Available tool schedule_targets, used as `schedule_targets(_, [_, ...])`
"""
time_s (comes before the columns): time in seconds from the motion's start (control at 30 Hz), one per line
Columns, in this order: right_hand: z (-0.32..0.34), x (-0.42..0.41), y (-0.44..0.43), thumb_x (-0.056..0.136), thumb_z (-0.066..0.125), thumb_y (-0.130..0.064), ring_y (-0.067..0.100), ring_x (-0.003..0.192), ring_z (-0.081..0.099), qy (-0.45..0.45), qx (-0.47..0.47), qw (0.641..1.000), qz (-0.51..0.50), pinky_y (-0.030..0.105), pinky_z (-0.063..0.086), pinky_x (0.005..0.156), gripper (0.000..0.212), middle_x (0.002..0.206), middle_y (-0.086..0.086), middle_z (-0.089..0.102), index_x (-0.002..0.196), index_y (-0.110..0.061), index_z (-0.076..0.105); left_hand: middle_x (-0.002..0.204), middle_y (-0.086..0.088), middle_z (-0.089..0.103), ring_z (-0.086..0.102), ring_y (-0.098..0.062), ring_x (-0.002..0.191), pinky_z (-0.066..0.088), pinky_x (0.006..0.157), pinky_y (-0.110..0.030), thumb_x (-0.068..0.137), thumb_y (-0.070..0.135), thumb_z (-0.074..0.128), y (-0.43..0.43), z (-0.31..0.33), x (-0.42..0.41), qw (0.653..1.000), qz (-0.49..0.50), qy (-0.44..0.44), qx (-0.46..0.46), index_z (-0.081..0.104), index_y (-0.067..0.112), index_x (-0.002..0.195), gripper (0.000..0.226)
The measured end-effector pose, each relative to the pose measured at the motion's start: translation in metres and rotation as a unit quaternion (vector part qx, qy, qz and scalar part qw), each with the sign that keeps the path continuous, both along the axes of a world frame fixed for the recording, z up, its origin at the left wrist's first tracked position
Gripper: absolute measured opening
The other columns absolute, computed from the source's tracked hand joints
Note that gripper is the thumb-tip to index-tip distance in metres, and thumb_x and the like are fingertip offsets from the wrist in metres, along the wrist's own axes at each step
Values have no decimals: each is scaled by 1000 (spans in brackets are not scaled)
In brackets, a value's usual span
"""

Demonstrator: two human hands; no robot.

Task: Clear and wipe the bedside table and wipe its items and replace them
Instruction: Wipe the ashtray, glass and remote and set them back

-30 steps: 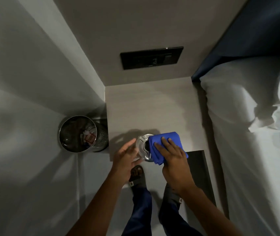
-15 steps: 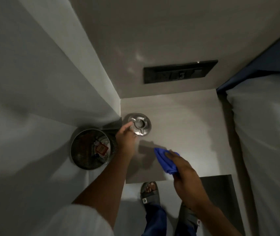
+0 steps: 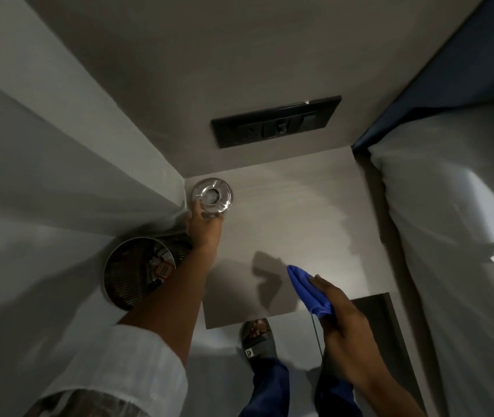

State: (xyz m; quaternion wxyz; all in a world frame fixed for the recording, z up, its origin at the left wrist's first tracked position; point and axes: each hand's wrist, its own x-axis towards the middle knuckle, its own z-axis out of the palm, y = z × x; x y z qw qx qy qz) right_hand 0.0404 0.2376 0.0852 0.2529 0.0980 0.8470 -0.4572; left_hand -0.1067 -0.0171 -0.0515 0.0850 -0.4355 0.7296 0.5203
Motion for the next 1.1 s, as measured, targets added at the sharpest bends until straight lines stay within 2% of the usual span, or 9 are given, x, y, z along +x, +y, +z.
schedule_targets(0.1, [4,-2,5,89,51,10,7,113,55,43,-6,999,-16,31,49,99,62,132,-4,48,133,-33,49,146,-21,42,48,-36,130,43,109,-44,81,3,70,16,28,24,999,-47,5,-25,49,17,141,65])
schedule_targets(0.27, [11,-2,32,97,55,-17,6,86,64,8,-85,982,-167,35,56,77,27,103,-6,64,115,-36,50,115,-1,70,65,-13,99,50,79,-28,93,24,64,92,91,87,969,-164,-19,186,66,25,108,15])
schedule_targets(0.37, [18,7,65,95,60,-17,7,86,68,6,-138,955,-264,33,57,75,22,96,-8,69,109,-32,53,108,1,76,73,-18,99,57,73,-28,92,44,62,147,117,121,925,-230,-54,297,67,27,112,27])
schedule_targets(0.5, [33,20,118,88,71,-18,9,84,71,36,-185,921,-342,20,56,65,24,93,-9,73,107,-26,58,111,-1,76,73,-17,101,59,73,-25,85,31,75,214,133,139,910,-253,2,329,65,30,118,34])
schedule_targets(0.63, [55,32,180,80,79,-16,10,78,71,70,-140,902,-402,22,57,64,29,86,-6,72,101,-21,60,113,-1,74,71,-17,102,56,81,-24,77,32,77,289,146,133,903,-335,12,270,64,36,111,36])
schedule_targets(0.73, [70,44,231,77,79,-18,17,79,65,99,-75,870,-477,36,54,75,28,86,-4,67,95,-23,58,111,5,71,67,-10,98,51,79,-15,84,23,72,351,164,117,900,-416,82,98,66,30,116,33])
schedule_targets(0.8, [77,54,263,76,77,-21,18,81,64,112,-62,842,-525,40,53,78,28,88,-4,64,93,-29,56,110,5,72,67,-11,99,54,82,-22,87,21,66,395,183,105,876,-450,176,6,69,25,114,27])
schedule_targets(0.93, [83,73,311,74,75,-28,5,74,62,131,-48,793,-594,35,53,74,28,82,-18,61,83,-42,53,126,-4,68,60,-22,116,51,96,-35,94,24,58,490,209,82,754,-566,307,-126,65,15,124,32])
schedule_targets(1.1, [81,89,336,75,75,-26,3,72,61,131,-46,778,-613,32,52,72,30,83,-18,61,87,-42,53,150,-13,40,38,-29,137,35,110,-39,89,38,67,564,196,62,607,-714,209,-280,30,17,150,74])
